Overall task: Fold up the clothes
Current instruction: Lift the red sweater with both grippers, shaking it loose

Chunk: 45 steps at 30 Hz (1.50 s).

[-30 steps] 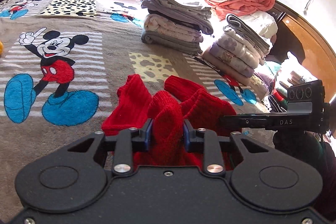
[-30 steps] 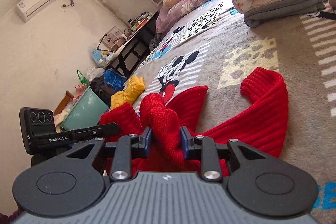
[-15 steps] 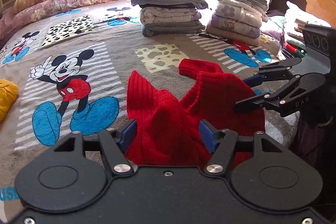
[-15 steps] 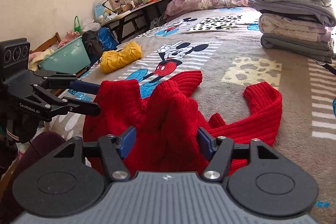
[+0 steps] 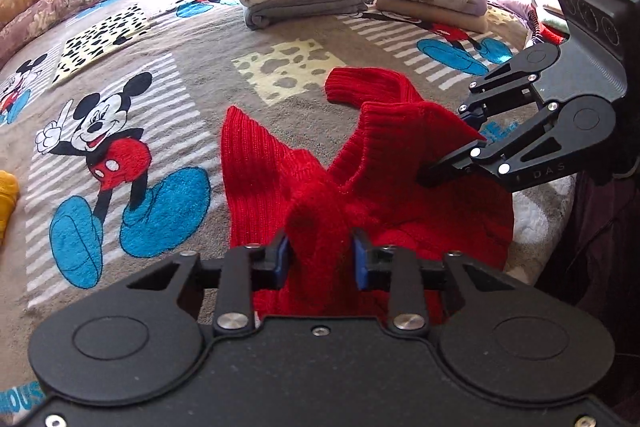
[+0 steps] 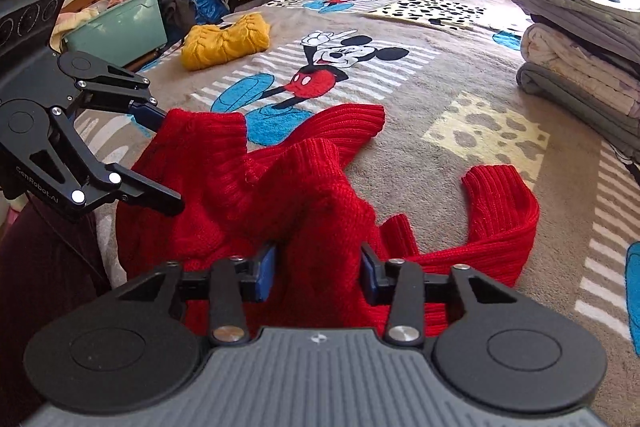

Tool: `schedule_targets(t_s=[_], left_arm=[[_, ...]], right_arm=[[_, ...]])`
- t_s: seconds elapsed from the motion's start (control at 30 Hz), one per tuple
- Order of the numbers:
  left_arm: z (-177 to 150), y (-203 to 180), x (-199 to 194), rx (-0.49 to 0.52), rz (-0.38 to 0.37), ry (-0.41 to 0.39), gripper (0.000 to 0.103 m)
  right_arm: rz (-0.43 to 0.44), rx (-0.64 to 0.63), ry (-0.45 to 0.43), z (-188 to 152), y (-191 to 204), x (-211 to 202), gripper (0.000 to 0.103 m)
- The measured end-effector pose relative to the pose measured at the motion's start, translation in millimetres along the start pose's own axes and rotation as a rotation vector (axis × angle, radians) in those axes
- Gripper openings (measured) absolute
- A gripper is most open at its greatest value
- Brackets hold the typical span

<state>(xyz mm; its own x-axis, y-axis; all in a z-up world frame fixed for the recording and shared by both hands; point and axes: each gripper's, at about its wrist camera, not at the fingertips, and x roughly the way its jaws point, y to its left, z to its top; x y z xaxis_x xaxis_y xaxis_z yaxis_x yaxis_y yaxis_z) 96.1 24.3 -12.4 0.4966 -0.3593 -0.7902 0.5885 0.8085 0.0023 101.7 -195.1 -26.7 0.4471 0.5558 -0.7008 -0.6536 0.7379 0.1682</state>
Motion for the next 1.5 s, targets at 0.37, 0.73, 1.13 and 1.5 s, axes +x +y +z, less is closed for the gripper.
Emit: schedule_targets(t_s=[0.37,0.73,1.13,1.5], left_arm=[[37.4,27.0,-48.1,-0.036,0.044,-0.159,0.019],[121.7,64.0,-96.6,-0.026,0.145,-0.316,0.018],[201.6,99.6,-85.4,0.035,0.319,-0.364,0.018],[227.7,114.7,-40.5,0.109,0.549,-0.503,0.018]], right_arm=[[0.007,0.007,-0.089,45.4,-10.7,-35.0,0.025],[-0.039,-0.008,-0.239,145.5,-36.1,-75.8,0.025],[-0.133,0.005,-0.330,232.7,-85.1,-74.2,0.023],[-0.285,-0.026,-0.456,286.7,-124.0,-36.0,0.023]])
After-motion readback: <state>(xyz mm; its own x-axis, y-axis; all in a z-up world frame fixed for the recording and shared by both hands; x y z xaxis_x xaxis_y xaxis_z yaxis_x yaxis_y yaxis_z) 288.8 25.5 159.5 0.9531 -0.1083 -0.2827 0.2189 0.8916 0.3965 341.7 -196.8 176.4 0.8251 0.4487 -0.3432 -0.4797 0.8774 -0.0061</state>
